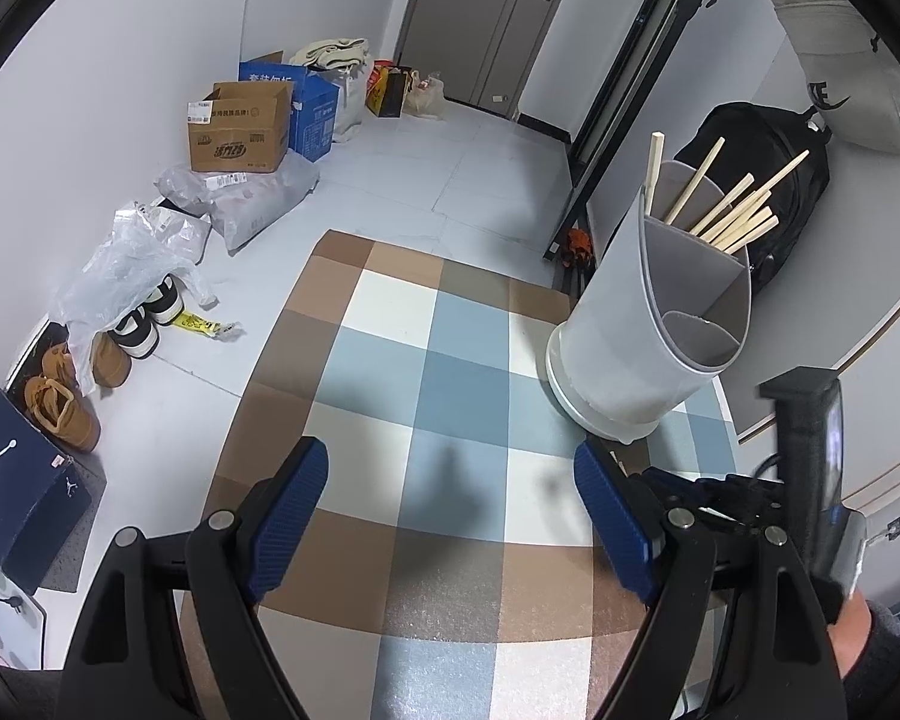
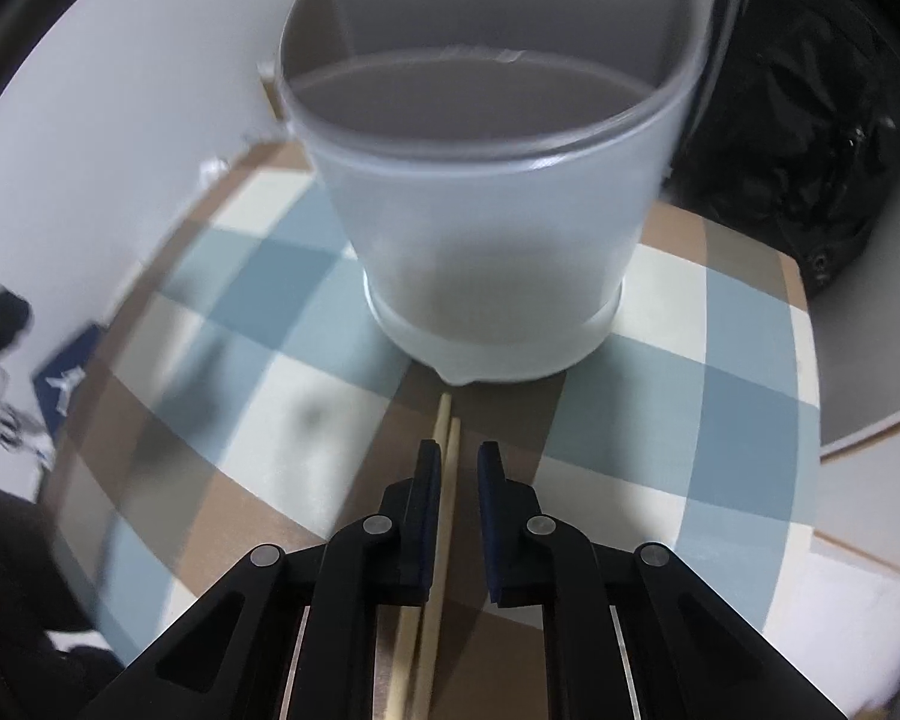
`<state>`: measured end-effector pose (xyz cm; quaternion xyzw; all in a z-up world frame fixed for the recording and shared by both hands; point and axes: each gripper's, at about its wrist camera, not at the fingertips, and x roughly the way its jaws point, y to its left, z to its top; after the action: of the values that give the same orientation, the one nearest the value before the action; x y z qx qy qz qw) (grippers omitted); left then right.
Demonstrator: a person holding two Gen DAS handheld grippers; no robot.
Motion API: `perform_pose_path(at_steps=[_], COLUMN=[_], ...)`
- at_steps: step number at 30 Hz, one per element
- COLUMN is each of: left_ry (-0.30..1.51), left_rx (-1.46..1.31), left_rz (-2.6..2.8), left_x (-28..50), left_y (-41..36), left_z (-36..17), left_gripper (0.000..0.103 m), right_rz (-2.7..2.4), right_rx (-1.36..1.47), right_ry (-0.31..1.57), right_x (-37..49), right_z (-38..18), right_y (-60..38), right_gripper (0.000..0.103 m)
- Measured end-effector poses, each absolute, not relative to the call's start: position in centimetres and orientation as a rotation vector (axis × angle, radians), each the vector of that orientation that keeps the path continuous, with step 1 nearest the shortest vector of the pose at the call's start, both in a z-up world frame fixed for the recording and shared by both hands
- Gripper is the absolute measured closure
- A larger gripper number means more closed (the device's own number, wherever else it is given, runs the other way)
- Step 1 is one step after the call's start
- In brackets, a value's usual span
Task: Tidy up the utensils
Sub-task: 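Lower the right gripper onto the cloth and grasp one chopstick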
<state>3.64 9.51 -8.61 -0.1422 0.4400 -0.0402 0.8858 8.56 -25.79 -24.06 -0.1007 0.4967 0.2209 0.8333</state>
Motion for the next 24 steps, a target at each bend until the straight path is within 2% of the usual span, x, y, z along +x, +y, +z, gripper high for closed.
perform_pose_path(at_steps=[16, 19, 24], left_ry=[0.926, 0.933, 0.947], left_rx=[-0.292, -0.286, -0.271], left_rz=[-0.078, -0.076, -0.078], left_x=[3.5, 3.6, 3.8], left_y=[9.3, 9.3, 9.1], left_z=[-8.8, -9.0, -9.3], left_gripper=[0.022, 0.022, 0.022], right_rz=[0.457, 0.460, 0.456], right_rx=[-0.263, -0.254, -0.153], right_ry=[1.064, 1.059, 1.058], right_x=[8.8, 8.7, 8.5], right_z=[-24.2, -24.2, -23.7], right_y=[-24.1, -24.6, -26.7], right_gripper=[0.091, 0.099, 0.099])
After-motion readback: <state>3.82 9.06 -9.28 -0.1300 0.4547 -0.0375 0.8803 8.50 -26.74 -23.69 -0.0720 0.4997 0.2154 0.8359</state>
